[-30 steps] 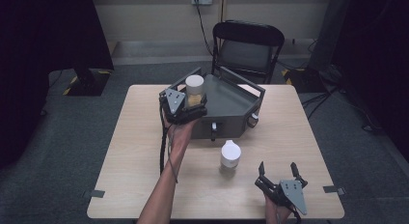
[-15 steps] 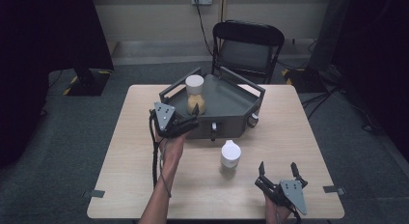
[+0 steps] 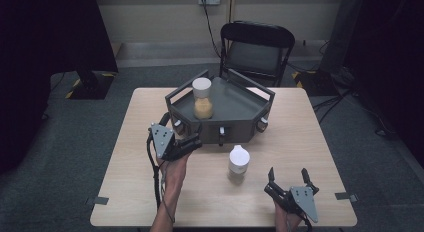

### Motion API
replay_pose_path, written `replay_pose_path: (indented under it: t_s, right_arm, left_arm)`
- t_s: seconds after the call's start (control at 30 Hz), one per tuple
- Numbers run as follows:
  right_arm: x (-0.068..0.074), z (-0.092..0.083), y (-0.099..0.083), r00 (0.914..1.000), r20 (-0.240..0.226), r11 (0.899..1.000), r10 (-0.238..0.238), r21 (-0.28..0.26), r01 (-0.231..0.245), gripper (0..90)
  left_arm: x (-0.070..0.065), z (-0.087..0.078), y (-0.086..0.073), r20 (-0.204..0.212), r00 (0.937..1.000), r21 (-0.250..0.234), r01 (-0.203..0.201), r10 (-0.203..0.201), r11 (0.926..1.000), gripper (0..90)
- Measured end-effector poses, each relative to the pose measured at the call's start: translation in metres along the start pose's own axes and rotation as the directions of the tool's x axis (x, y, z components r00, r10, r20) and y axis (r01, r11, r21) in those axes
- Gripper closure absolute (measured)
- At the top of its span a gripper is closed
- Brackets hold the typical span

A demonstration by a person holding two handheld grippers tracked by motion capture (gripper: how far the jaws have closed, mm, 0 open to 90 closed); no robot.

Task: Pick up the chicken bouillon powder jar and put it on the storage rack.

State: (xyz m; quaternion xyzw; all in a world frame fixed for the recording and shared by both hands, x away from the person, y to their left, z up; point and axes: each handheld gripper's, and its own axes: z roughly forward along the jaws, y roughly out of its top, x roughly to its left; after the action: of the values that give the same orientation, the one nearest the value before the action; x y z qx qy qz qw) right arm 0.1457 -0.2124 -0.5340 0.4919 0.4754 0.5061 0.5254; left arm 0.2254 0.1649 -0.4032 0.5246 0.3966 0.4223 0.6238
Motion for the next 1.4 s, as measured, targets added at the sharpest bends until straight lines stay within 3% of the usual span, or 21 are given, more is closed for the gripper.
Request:
replay_pose_path:
  t_s: [0.13,0.33,0.53,0.7,0.9,1.1,1.2,1.3,1.4]
  right_arm:
    - [0.0,0.0,0.0,1.0,0.0,1.0,0.0,0.0,0.0,0.0]
    - [0.0,0.0,0.0,1.0,-0.001,1.0,0.0,0.0,0.0,0.0]
    - [0.0,0.0,0.0,1.0,0.001,1.0,0.0,0.0,0.0,0.0]
    - [0.001,0.0,0.0,1.0,0.003,1.0,0.0,0.0,0.0,0.0]
    - [0.001,0.0,0.0,1.0,0.003,1.0,0.0,0.0,0.0,0.0]
    - [0.001,0.0,0.0,1.0,0.003,1.0,0.0,0.0,0.0,0.0]
    - [0.001,0.0,0.0,1.0,0.003,1.0,0.0,0.0,0.0,0.0]
    - [0.0,0.0,0.0,1.0,0.002,1.0,0.0,0.0,0.0,0.0]
    - [0.0,0.0,0.0,1.0,0.002,1.0,0.0,0.0,0.0,0.0]
  left_arm:
    - [0.0,-0.01,-0.004,0.004,0.9999,-0.01,0.01,-0.01,0.9999,0.1]
    - [0.005,-0.028,-0.015,-0.005,0.9999,-0.001,-0.009,0.009,1.0,0.0]
    - [0.01,-0.044,-0.028,-0.044,0.999,0.005,-0.007,0.007,1.0,0.0]
    - [0.011,-0.062,-0.051,-0.086,0.9962,0.004,0.01,-0.009,0.9999,0.0]
    - [0.008,-0.069,-0.076,-0.13,0.9915,0.038,-0.005,0.01,0.9993,0.1]
    - [0.008,-0.078,-0.098,-0.138,0.9903,0.058,-0.01,0.018,0.9983,0.1]
    - [0.008,-0.081,-0.104,-0.148,0.9886,0.067,-0.017,0.027,0.9976,0.1]
    - [0.005,-0.083,-0.109,-0.167,0.9838,0.069,-0.054,0.065,0.9962,0.1]
    - [0.005,-0.085,-0.112,-0.168,0.9835,0.079,-0.055,0.068,0.9953,0.1]
